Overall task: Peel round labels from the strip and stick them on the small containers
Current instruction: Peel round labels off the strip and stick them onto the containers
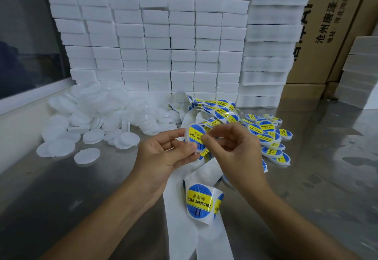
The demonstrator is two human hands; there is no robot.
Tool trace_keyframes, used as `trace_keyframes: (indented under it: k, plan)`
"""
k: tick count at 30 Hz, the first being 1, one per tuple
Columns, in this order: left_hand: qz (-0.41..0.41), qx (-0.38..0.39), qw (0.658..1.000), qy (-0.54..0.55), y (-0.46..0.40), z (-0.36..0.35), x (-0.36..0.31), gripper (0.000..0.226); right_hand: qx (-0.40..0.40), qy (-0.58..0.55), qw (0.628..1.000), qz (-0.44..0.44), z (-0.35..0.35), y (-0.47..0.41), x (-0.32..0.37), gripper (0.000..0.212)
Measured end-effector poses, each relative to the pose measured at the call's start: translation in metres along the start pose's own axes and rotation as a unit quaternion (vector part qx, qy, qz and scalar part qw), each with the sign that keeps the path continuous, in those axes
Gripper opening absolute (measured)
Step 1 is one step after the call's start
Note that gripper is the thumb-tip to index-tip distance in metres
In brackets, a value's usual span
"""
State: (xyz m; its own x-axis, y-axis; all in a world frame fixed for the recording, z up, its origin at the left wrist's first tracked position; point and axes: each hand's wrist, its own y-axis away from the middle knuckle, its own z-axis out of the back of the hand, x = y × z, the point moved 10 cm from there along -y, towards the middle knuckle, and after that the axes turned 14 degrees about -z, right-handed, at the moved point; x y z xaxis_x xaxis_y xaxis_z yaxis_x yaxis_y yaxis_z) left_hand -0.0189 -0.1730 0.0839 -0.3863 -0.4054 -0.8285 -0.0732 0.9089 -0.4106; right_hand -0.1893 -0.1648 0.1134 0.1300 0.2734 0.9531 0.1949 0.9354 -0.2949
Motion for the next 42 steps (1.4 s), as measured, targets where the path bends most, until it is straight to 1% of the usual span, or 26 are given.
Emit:
trace_keyframes:
  k: [2,3,4,5,6,8,9,11,14,18,19,21,23,25,27,28,31,33,35,37,39,40,42]
  plan:
    - [0.001,0.010,1.000,0.014,0.000,-0.003,0.000,0.059,0.042,-0.023,0.999,-0.020,-0.007,0.000,-0.004,0.046]
    - [-0.002,0.016,1.000,0.020,0.001,-0.005,-0.001,0.058,0.070,-0.020,0.997,-0.021,-0.014,0.001,-0.004,0.050]
    - [-0.007,0.021,0.999,0.026,0.001,-0.006,-0.002,0.057,0.099,-0.014,0.995,-0.012,-0.021,0.004,-0.002,0.046]
    - [-0.010,0.022,0.999,0.032,0.001,-0.007,-0.003,0.054,0.125,-0.019,0.992,-0.007,-0.027,0.007,0.001,0.037]
    - [-0.011,0.023,0.999,0.038,0.001,-0.007,-0.003,0.049,0.137,-0.028,0.990,-0.004,-0.031,0.008,0.001,0.029]
    - [-0.003,0.026,0.999,0.043,0.002,-0.009,0.000,0.045,0.119,-0.058,0.991,-0.017,-0.028,0.006,-0.001,0.013]
    - [0.001,0.032,0.999,0.039,0.003,-0.010,0.002,0.048,0.106,-0.070,0.992,-0.024,-0.025,0.004,-0.002,0.006]
    - [0.007,0.048,0.998,0.027,0.004,-0.013,0.004,0.054,0.081,-0.066,0.994,-0.026,-0.019,0.002,-0.005,0.015]
    - [0.010,0.057,0.998,0.033,0.005,-0.016,0.007,0.047,0.075,-0.050,0.995,-0.028,-0.018,0.002,-0.007,0.015]
    - [0.006,0.065,0.997,0.037,0.005,-0.018,0.008,0.040,0.065,-0.021,0.997,-0.044,-0.021,0.005,-0.007,0.039]
    - [0.005,0.067,0.997,0.035,0.006,-0.019,0.008,0.039,0.055,-0.018,0.997,-0.045,-0.019,0.004,-0.008,0.039]
    - [0.008,0.074,0.997,0.036,0.007,-0.020,0.010,0.037,0.036,-0.019,0.998,-0.044,-0.014,0.001,-0.009,0.028]
    - [0.015,0.078,0.996,0.034,0.007,-0.020,0.013,0.038,0.029,-0.011,0.999,-0.039,-0.011,0.000,-0.010,0.024]
    - [0.016,0.081,0.996,0.025,0.007,-0.020,0.015,0.039,0.023,0.005,0.999,-0.031,-0.009,0.000,-0.009,0.032]
    - [0.011,0.100,0.995,-0.002,0.008,-0.021,0.015,0.040,0.000,0.039,0.999,-0.023,-0.005,0.001,-0.008,0.049]
    - [0.008,0.112,0.994,-0.018,0.008,-0.022,0.015,0.040,-0.011,0.053,0.998,-0.021,-0.002,0.000,-0.007,0.054]
    - [0.012,0.119,0.992,-0.052,0.008,-0.018,0.018,0.040,-0.025,0.068,0.997,-0.017,0.003,-0.003,-0.006,0.047]
    - [0.011,0.112,0.991,-0.074,0.007,-0.015,0.019,0.046,-0.036,0.069,0.997,-0.002,0.005,-0.004,-0.003,0.045]
    - [0.000,0.106,0.990,-0.090,0.005,-0.013,0.019,0.040,-0.046,0.092,0.995,0.013,0.006,-0.003,0.000,0.047]
    - [-0.021,0.105,0.989,-0.106,0.004,-0.013,0.017,0.030,-0.044,0.131,0.990,0.015,0.003,-0.001,0.001,0.053]
    - [-0.040,0.102,0.986,-0.129,0.003,-0.012,0.012,0.036,-0.021,0.133,0.991,0.008,0.001,-0.003,-0.001,0.055]
    - [-0.048,0.100,0.985,-0.135,0.001,-0.011,0.010,0.038,-0.005,0.122,0.992,0.009,-0.001,-0.004,-0.001,0.053]
    - [-0.059,0.089,0.985,-0.136,-0.001,-0.008,0.006,0.035,0.038,0.085,0.996,0.006,-0.006,-0.006,-0.002,0.041]
